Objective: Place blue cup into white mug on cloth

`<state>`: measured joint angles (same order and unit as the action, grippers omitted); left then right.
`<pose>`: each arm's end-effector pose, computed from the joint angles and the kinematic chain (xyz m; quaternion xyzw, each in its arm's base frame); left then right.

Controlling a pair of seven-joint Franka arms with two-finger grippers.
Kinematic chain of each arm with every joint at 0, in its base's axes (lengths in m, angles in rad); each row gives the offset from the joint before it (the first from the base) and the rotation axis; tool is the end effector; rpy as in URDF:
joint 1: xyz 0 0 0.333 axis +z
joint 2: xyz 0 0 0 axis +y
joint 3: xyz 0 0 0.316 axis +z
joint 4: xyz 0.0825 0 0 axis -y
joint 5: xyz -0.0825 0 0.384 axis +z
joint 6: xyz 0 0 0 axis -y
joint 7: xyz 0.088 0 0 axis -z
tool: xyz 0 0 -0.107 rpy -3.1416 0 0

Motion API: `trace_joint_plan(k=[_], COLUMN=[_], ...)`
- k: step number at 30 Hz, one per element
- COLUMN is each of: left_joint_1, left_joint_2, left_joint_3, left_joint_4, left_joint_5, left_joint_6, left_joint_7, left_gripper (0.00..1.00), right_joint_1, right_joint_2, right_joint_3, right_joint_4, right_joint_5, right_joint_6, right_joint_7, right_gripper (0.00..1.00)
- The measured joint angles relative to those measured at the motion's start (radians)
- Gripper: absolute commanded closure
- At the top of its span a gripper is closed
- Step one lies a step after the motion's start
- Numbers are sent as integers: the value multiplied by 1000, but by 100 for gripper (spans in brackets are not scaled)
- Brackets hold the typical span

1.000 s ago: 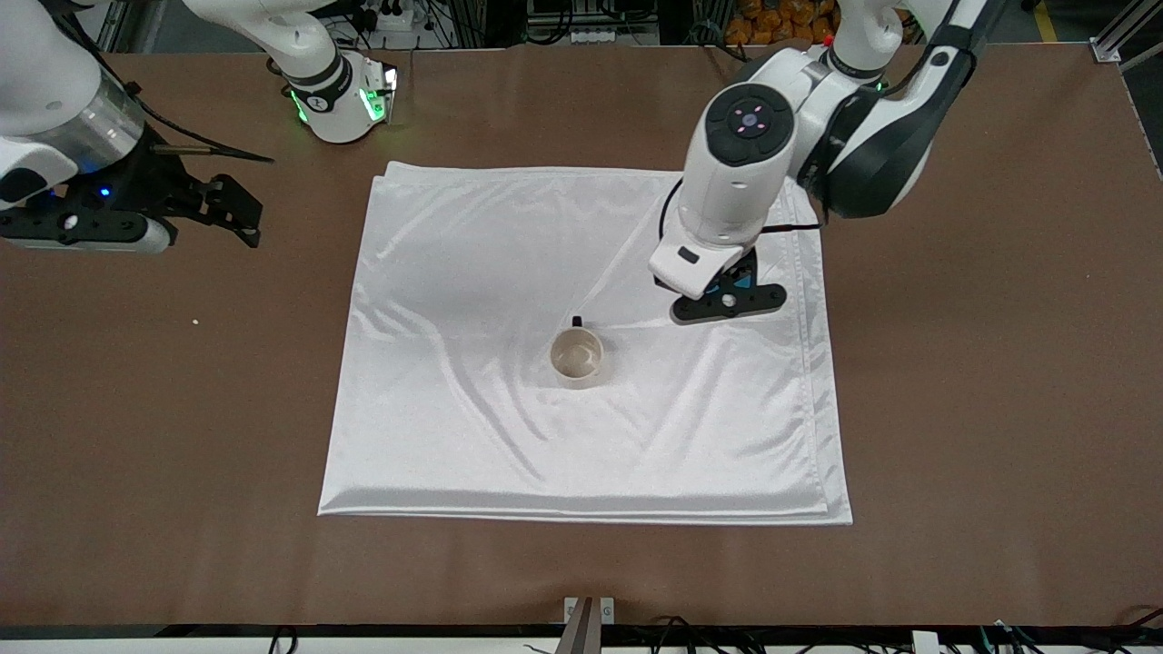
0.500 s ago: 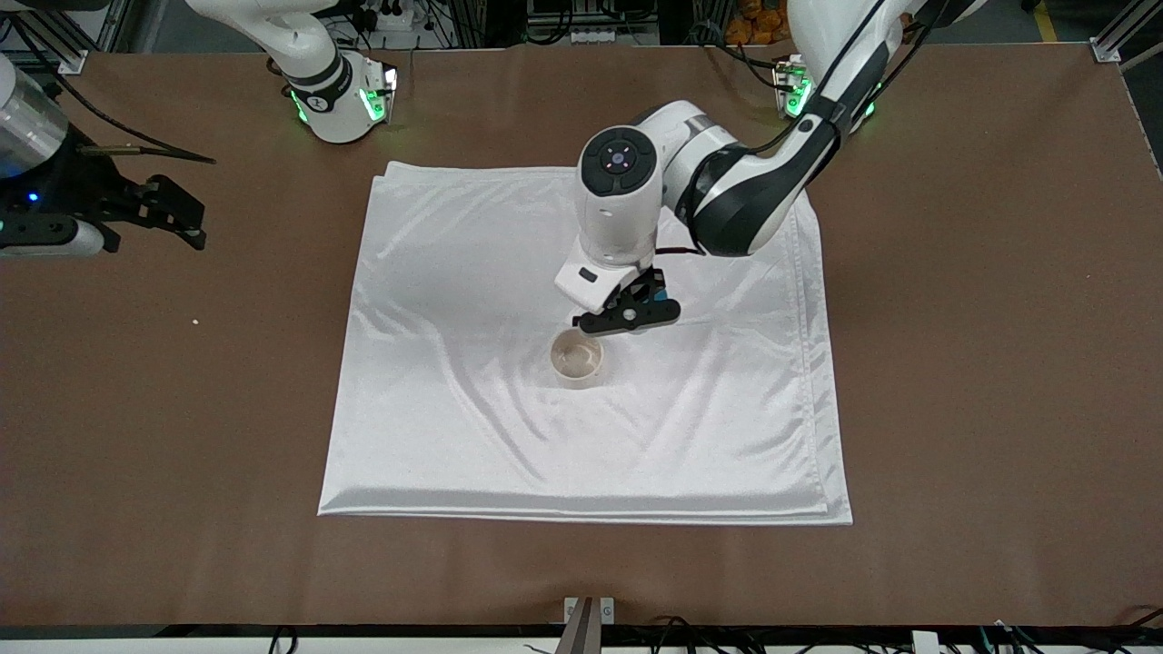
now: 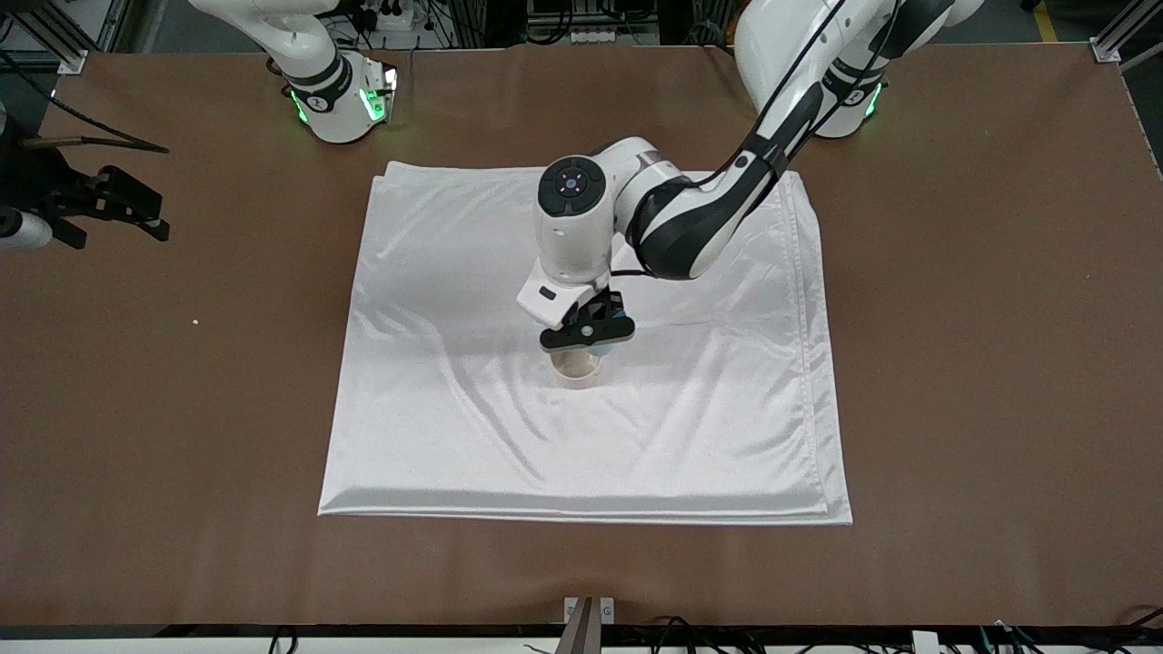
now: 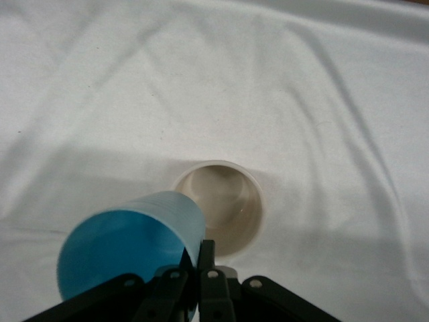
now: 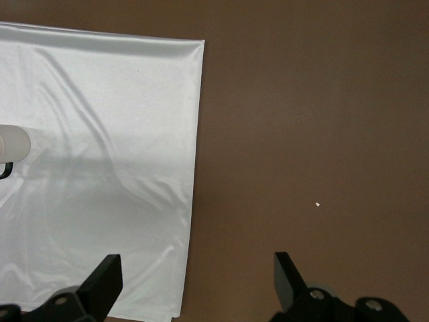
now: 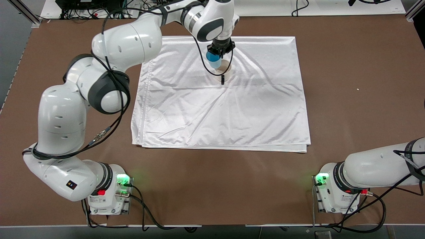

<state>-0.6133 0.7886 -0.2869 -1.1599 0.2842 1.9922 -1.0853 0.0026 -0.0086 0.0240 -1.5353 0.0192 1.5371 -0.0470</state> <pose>0.5360 -0.5435 0.3437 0.9954 0.0830 0.0465 0.0126 0.5486 0.0168 0.6430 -0.9993 -0.0372 -0.0053 0.0094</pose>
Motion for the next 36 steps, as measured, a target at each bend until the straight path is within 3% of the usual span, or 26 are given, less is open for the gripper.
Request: trace_joint_plan(k=[11, 36], left_joint_1=[-25, -31], left_joint_2=[49, 90], left_joint_3=[22, 34], left_joint_4=[63, 72], left_joint_5=[0, 0], left_joint_6=[46, 90], left_joint_7=[-9, -18], left_gripper=[100, 97], right_joint_1=[-6, -6], right_joint_2=[0, 0], right_joint_3=[-26, -35], right_joint_4=[-4, -22], right_joint_5=[1, 20], right_joint_6=[0, 0], right_joint_7=[-25, -50], right_gripper=[0, 0])
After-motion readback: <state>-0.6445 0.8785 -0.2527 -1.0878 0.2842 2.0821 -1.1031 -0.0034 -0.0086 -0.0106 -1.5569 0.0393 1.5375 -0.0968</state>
